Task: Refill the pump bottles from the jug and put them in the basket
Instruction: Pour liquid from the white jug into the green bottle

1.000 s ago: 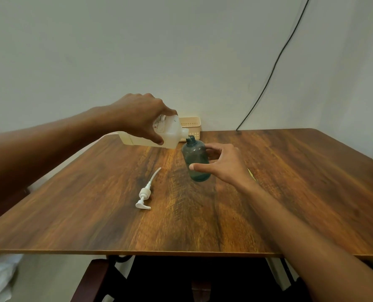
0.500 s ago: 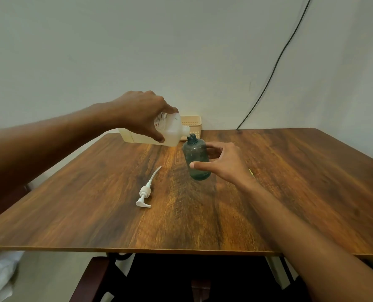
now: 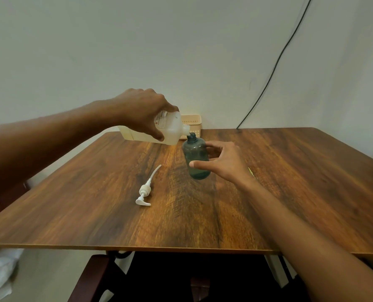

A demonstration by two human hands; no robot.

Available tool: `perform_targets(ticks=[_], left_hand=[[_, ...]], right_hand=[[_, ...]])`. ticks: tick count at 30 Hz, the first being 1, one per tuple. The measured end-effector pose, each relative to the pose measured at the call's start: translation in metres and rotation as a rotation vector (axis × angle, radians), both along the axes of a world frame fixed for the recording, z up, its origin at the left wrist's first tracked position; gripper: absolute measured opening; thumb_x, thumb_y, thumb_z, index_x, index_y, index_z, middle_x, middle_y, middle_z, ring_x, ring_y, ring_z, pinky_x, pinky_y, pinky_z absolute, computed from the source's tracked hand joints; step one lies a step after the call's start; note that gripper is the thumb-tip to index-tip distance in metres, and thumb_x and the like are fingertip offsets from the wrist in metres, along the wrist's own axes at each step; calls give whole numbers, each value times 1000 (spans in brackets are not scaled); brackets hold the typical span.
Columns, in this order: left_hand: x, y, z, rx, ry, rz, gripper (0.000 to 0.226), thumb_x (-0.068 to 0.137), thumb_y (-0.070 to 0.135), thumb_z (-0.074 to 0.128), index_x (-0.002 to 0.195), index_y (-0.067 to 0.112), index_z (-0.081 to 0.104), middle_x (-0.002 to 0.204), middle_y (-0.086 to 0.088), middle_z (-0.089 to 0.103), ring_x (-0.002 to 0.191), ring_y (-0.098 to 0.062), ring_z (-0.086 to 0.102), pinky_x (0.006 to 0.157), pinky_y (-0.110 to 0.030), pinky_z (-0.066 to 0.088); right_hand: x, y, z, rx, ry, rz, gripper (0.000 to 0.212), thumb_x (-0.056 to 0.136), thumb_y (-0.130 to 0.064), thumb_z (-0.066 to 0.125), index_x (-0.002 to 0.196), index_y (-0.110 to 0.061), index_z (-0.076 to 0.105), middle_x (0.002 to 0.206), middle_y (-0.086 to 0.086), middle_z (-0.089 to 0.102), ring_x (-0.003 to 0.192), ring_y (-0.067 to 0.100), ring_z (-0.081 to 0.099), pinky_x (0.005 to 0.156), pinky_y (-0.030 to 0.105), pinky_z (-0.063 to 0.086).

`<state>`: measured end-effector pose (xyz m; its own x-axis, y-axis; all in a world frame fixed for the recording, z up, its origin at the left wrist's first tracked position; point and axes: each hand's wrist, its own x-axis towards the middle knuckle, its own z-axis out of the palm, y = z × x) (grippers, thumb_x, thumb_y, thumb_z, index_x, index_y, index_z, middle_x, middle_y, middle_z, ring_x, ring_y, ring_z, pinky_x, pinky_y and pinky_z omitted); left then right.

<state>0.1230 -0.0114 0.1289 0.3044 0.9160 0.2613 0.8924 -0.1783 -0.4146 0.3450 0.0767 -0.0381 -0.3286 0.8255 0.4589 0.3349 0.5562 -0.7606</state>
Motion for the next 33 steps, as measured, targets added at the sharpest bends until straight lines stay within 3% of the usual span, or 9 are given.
perform_targets(ticks=[7, 14, 23, 27, 33], left_hand=[[2, -1, 0, -2, 8, 3, 93, 76, 63, 80, 156, 34, 42, 137, 2, 64, 121, -24, 60, 87, -38, 53], [1, 0, -1, 7, 19, -3, 92, 77, 62, 80, 156, 33, 42, 135, 1, 65, 119, -23, 60, 81, -34, 49], [2, 0, 0, -2, 10, 0, 92, 76, 62, 80, 156, 34, 42, 134, 1, 66, 118, -23, 61, 84, -36, 52], [0, 2, 0, -1, 3, -7, 92, 76, 62, 80, 155, 35, 43, 131, 2, 66, 115, -24, 60, 78, -33, 47], [-2, 7, -3, -1, 10, -6, 92, 76, 61, 81, 155, 35, 43, 131, 1, 66, 115, -24, 61, 76, -33, 45]], right_hand=[[2, -1, 1, -7, 1, 9, 78, 68, -43, 99, 139, -25, 71, 129, -6, 77, 98, -10, 64, 80, 12, 52], [1, -2, 0, -10, -1, 13, 78, 68, -43, 99, 139, -24, 71, 129, -6, 76, 97, -12, 62, 79, 12, 52], [3, -3, 3, -16, 10, 23, 77, 69, -41, 99, 138, -24, 71, 126, -7, 77, 102, -5, 66, 87, 19, 57], [2, -4, 2, -19, 9, 13, 75, 69, -41, 99, 137, -24, 72, 125, -7, 77, 102, -2, 67, 89, 24, 60], [1, -2, -1, -19, 5, 7, 77, 68, -43, 99, 137, -24, 73, 127, -6, 77, 105, 1, 69, 79, 14, 54]])
